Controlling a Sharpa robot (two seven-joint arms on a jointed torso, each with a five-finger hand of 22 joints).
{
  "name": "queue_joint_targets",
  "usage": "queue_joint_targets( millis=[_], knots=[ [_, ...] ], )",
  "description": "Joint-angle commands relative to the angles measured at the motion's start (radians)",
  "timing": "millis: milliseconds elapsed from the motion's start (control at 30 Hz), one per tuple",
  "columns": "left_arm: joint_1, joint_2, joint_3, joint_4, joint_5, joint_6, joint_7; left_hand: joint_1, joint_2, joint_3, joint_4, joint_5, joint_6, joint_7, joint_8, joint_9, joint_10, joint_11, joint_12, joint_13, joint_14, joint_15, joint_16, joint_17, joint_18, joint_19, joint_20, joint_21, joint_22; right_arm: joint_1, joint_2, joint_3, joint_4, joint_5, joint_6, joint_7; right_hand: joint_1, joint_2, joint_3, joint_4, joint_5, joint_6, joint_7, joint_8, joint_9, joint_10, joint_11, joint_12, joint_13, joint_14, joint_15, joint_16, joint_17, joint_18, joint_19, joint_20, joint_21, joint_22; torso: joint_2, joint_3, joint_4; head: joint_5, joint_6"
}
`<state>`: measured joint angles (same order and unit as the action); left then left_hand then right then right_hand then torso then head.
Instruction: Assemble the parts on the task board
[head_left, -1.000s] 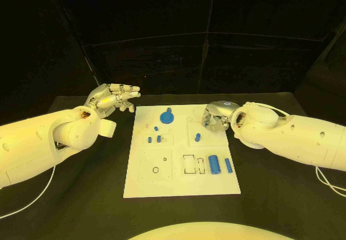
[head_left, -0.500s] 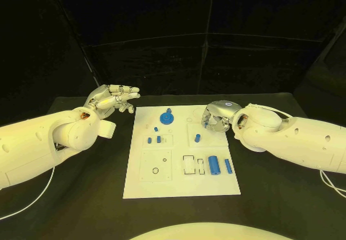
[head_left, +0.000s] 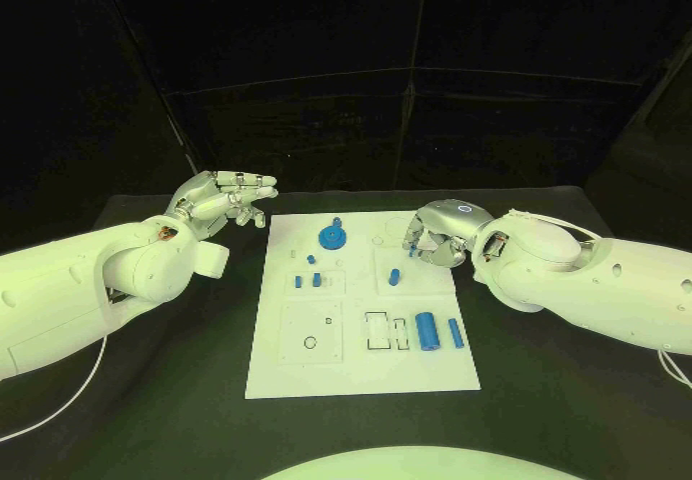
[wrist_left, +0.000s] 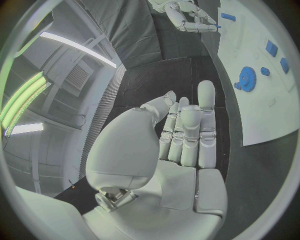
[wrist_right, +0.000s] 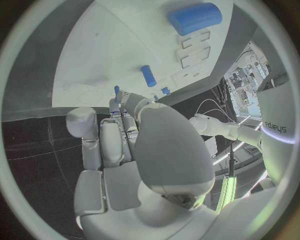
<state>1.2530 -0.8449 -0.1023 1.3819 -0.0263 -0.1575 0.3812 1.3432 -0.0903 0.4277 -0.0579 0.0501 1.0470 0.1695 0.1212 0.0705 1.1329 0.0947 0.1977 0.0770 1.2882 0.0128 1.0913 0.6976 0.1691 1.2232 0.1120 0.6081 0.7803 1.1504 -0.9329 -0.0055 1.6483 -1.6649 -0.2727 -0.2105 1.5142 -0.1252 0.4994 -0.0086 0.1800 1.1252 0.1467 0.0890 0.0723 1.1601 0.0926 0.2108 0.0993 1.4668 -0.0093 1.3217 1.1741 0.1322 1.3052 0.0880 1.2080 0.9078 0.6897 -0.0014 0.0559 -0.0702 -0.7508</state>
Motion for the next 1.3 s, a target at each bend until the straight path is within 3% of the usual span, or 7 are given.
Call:
queue_joint_targets(
  millis=[33,267,433,667,900,1133,1300],
  knots=[
    [0.001,0.001,0.001,0.0,0.004,0.011,0.009,0.004,0.009,-0.004,-0.002,-0.001,-0.003,0.003,0.006,-0.001,-0.004,0.003,0.006,0.001,-0.008,-0.002,-0.005,-0.004,0.014,-0.007,-0.002,-0.006,-0.002,0.007,-0.009,0.003,0.048,-0.01,-0.045,-0.003,-0.012,0.001,0.009,-0.003,0.006,0.009,0.002,-0.004,-0.001,0.026,-0.019,0.0,0.001,0.038,-0.005,0.005,0.001,-0.01,0.008,-0.001,0.006,0.005,0.0,0.0,0.0006,0.003,0.001],
    [0.001,0.004,0.001,-0.001,0.004,0.011,0.011,0.004,0.009,-0.004,-0.002,-0.001,-0.003,0.003,0.006,-0.001,-0.004,0.003,0.006,0.001,-0.008,-0.002,-0.005,-0.004,0.014,-0.007,-0.002,-0.006,-0.002,0.017,-0.013,0.006,0.139,-0.001,-0.073,0.006,-0.015,-0.001,0.02,-0.011,0.01,0.009,0.002,-0.006,-0.002,0.027,-0.019,-0.001,0.001,0.039,-0.005,0.007,0.003,-0.011,0.011,-0.001,0.013,0.016,0.001,-0.0012,0.0022,0.014,0.006],
    [0.001,0.007,0.001,-0.001,0.004,0.012,0.012,0.004,0.009,-0.004,-0.002,-0.001,-0.003,0.003,0.006,-0.001,-0.004,0.003,0.006,0.001,-0.008,-0.002,-0.005,-0.004,0.014,-0.007,-0.002,-0.006,-0.002,0.019,0.018,0.006,0.164,0.014,-0.079,0.017,-0.017,-0.002,0.024,-0.015,0.011,0.01,0.003,-0.007,-0.002,0.027,-0.018,-0.002,0.001,0.039,-0.005,0.007,0.004,-0.012,0.011,-0.001,0.015,0.018,0.002,-0.0008,0.0013,0.03,0.008],
    [0.001,0.013,0.001,0.002,0.004,0.012,0.012,0.004,0.009,-0.004,-0.002,-0.001,-0.003,0.003,0.006,-0.001,-0.004,0.003,0.006,0.001,-0.008,-0.002,-0.005,-0.004,0.014,-0.007,-0.002,-0.006,-0.002,0.015,0.11,0.005,0.126,0.042,-0.071,0.041,-0.021,-0.002,0.029,-0.019,0.013,0.008,0.004,-0.009,-0.002,0.026,-0.017,-0.003,0.0,0.039,-0.004,0.007,0.002,-0.012,0.011,-0.001,0.016,0.018,0.003,-0.0019,0.0013,0.061,-0.001],
    [0.001,0.018,0.001,0.005,0.004,0.009,0.013,0.004,0.009,-0.004,-0.002,-0.001,-0.003,0.003,0.006,-0.001,-0.004,0.003,0.006,0.001,-0.008,-0.002,-0.005,-0.004,0.014,-0.007,-0.002,-0.006,-0.002,-0.023,0.181,0.003,0.083,0.051,-0.061,0.065,-0.024,-0.002,0.034,-0.022,0.013,0.006,0.005,-0.01,-0.002,0.025,-0.017,-0.004,-0.001,0.038,-0.004,0.007,0.002,-0.012,0.01,-0.001,0.017,0.018,0.002,-0.0014,-0.0009,0.102,-0.014],
    [0.002,0.023,0.001,0.009,0.004,0.009,0.014,0.004,0.009,-0.004,-0.002,-0.001,-0.003,0.003,0.006,-0.001,-0.004,0.003,0.006,0.001,-0.008,-0.002,-0.005,-0.004,0.014,-0.007,-0.002,-0.006,-0.002,-0.066,0.23,-0.001,0.05,0.048,-0.034,0.081,-0.026,-0.003,0.036,-0.024,0.013,0.005,0.005,-0.011,-0.003,0.024,-0.016,-0.005,-0.001,0.038,-0.003,0.007,0.002,-0.012,0.01,-0.001,0.017,0.019,0.002,-0.0014,-0.0005,0.117,-0.022],
    [0.002,0.026,0.001,0.01,0.004,0.01,0.014,0.004,0.009,-0.004,-0.002,-0.001,-0.003,0.003,0.006,-0.001,-0.004,0.003,0.006,0.001,-0.008,-0.002,-0.005,-0.004,0.014,-0.007,-0.002,-0.006,-0.002,-0.082,0.255,-0.021,0.025,0.041,-0.023,0.087,-0.026,-0.003,0.037,-0.025,0.013,0.005,0.005,-0.012,-0.003,0.024,-0.016,-0.005,-0.001,0.038,-0.003,0.007,0.002,-0.012,0.01,-0.001,0.017,0.019,0.002,0.0001,-0.0004,0.125,-0.026]
  ],
)
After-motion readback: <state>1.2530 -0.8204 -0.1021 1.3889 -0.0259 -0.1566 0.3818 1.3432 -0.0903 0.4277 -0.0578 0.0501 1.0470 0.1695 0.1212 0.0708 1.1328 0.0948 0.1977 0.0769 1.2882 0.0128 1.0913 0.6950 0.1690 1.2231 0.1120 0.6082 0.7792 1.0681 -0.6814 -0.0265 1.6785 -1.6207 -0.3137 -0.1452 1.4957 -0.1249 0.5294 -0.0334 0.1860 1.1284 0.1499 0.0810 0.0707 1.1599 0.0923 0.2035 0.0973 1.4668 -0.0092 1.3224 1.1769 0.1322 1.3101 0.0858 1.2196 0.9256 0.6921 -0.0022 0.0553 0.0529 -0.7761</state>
